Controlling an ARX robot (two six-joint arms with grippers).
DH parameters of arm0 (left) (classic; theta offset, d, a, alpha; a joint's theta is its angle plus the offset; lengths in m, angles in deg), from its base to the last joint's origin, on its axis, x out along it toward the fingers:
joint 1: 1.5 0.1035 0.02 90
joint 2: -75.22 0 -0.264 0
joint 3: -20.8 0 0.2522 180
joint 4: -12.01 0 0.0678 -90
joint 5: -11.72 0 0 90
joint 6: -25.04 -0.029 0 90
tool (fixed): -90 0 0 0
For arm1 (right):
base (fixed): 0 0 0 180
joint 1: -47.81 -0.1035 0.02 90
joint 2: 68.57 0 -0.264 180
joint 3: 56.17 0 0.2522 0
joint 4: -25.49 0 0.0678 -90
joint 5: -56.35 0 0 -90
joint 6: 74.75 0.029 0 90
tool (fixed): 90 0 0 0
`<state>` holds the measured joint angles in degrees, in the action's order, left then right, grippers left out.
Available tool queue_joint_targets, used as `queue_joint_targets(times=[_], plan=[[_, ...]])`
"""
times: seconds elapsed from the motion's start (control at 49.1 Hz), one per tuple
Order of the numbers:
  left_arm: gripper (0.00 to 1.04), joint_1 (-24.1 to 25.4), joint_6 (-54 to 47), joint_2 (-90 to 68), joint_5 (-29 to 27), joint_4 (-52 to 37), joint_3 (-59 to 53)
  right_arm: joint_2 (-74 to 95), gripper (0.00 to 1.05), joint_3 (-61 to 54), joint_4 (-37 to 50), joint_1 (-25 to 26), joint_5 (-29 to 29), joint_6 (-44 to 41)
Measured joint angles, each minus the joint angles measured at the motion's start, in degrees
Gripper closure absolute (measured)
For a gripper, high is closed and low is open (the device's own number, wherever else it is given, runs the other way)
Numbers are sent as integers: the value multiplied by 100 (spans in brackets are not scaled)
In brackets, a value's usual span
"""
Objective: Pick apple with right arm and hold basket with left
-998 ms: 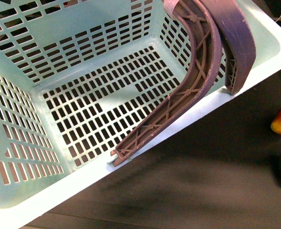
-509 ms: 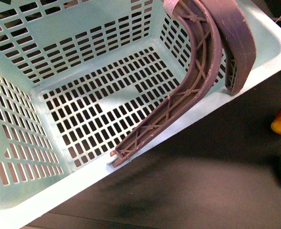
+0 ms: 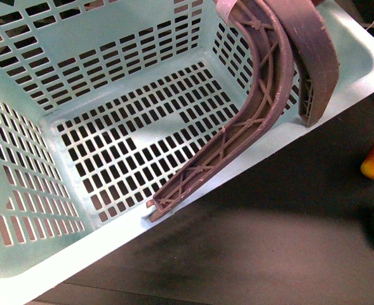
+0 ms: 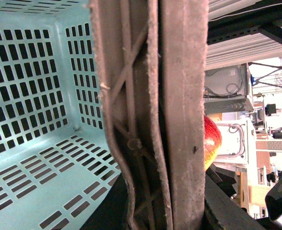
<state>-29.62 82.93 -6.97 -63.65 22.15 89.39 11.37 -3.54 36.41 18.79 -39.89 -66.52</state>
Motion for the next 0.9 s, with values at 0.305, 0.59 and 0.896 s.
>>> queue_joint_targets(times=[0.305,0.59,0.896], plan=[[86,0,2,0,4,0,0,7,9,-11,39,63,-39,105],[86,4,-28,-39,-85,28,0,-765,9,-116,-260,643,-503,-20],[86,-17,7,-39,20,28,2,-1735,28,-914,743,1504,-704,-629]])
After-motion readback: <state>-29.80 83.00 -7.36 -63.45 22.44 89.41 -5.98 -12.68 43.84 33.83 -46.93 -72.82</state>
